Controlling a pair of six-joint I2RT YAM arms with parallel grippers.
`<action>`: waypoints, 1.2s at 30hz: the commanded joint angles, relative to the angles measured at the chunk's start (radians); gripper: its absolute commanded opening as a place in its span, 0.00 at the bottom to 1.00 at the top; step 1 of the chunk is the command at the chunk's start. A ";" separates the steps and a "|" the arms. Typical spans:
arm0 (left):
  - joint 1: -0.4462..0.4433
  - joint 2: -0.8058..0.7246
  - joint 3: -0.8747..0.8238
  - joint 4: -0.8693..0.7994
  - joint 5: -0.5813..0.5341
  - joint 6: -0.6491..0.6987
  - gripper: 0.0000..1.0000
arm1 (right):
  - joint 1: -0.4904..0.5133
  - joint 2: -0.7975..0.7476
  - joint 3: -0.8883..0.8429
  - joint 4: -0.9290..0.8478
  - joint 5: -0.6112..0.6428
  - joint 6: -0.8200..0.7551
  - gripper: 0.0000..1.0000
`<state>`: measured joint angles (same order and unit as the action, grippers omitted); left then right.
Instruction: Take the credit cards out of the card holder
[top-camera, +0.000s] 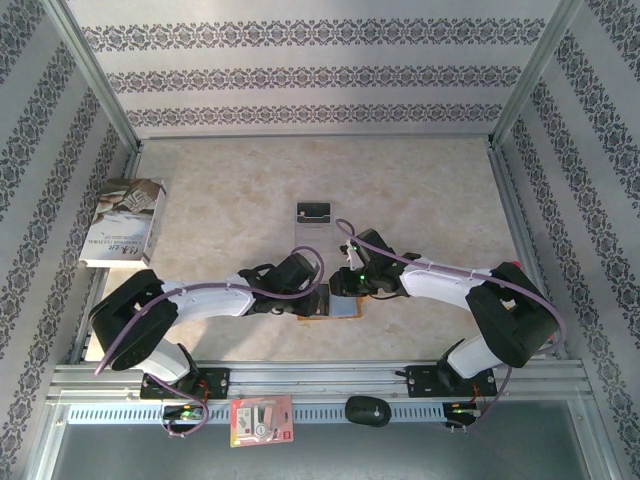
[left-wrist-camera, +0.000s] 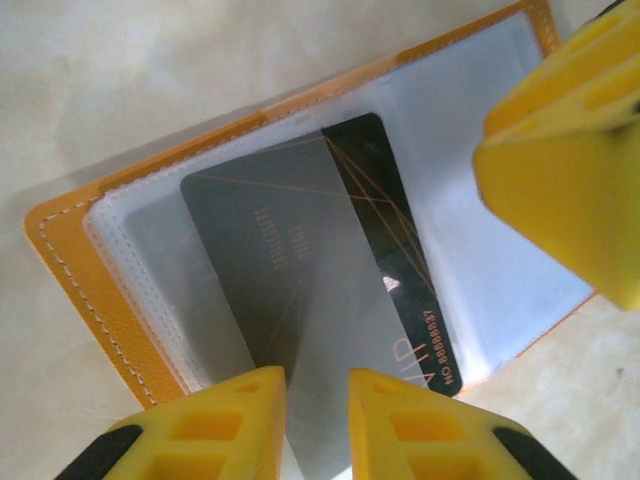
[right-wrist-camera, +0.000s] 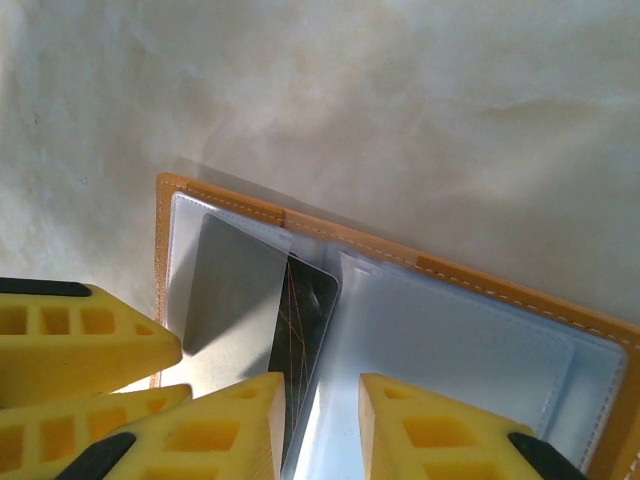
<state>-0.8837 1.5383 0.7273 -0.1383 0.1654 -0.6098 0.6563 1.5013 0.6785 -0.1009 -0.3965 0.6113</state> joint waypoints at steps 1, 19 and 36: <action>-0.015 0.019 0.006 0.010 -0.002 0.004 0.21 | -0.007 0.008 -0.002 -0.006 -0.003 -0.003 0.26; 0.012 0.034 -0.111 0.020 0.009 -0.032 0.20 | 0.011 0.070 0.023 0.030 -0.074 -0.017 0.31; 0.095 0.017 -0.173 0.022 0.107 -0.080 0.19 | 0.049 0.041 0.071 -0.034 0.017 -0.072 0.30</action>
<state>-0.8158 1.5234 0.6216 0.0330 0.2756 -0.6670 0.6907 1.5196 0.7250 -0.1162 -0.3935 0.5678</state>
